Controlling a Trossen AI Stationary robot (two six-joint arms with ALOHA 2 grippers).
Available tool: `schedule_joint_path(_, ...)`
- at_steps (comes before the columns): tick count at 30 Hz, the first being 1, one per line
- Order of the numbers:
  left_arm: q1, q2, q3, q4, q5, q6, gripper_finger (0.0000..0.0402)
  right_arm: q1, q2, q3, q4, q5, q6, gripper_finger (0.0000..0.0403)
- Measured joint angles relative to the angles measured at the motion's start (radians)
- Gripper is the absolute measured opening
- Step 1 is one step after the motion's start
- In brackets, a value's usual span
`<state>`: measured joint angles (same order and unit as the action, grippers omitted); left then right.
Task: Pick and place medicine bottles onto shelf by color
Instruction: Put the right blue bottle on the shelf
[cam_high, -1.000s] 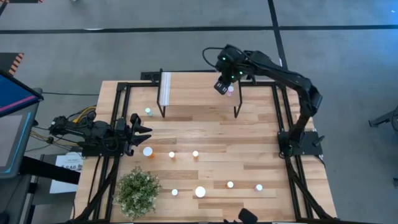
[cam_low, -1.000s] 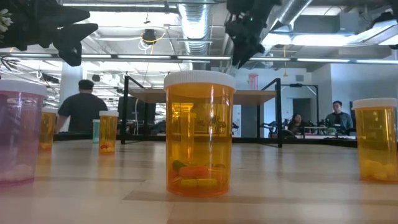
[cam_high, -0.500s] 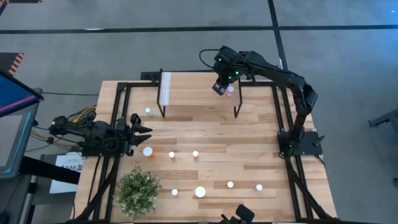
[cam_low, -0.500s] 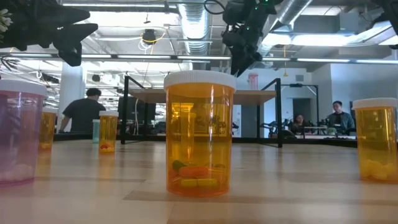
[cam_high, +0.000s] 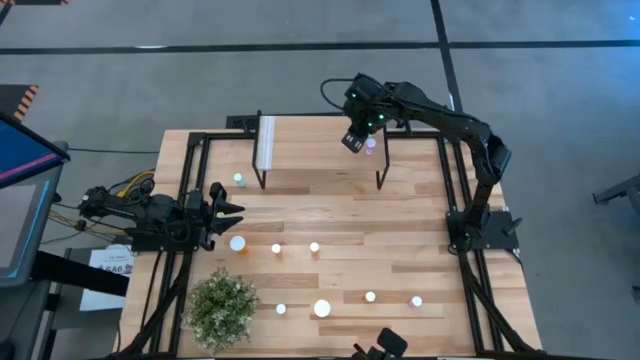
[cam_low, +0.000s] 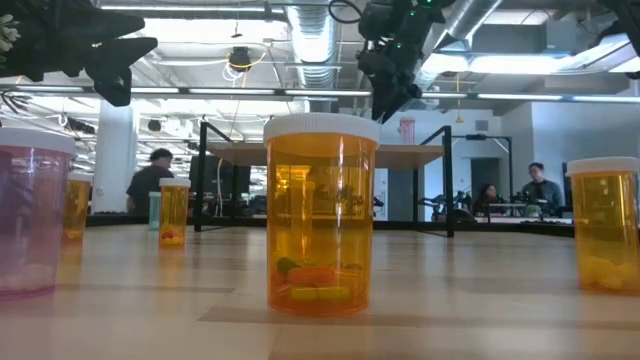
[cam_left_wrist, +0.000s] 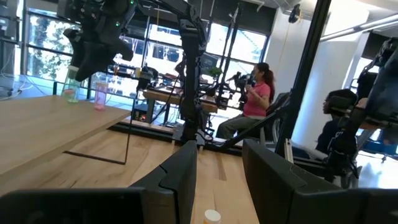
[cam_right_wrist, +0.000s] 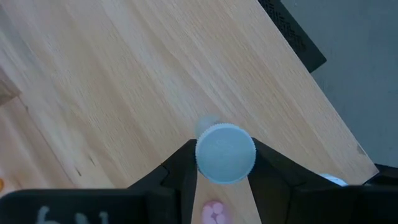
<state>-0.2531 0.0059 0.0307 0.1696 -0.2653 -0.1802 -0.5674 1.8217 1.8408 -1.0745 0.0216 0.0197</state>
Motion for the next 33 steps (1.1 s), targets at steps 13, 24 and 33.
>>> schedule_joint_path(13, 0.000, 0.000, 0.000, 0.000, 0.000, 0.000, 0.0117, -0.004, 0.000, 0.000, -0.010, 0.001, -0.001, 0.0155)
schedule_joint_path(24, 0.000, 0.000, 0.000, 0.001, 0.000, 0.000, 0.0117, -0.004, 0.000, 0.000, -0.006, 0.001, -0.002, 0.0158)
schedule_joint_path(33, 0.000, 0.000, 0.000, 0.002, 0.000, 0.000, 0.0117, -0.009, 0.020, -0.002, 0.008, 0.000, -0.001, 0.0162)
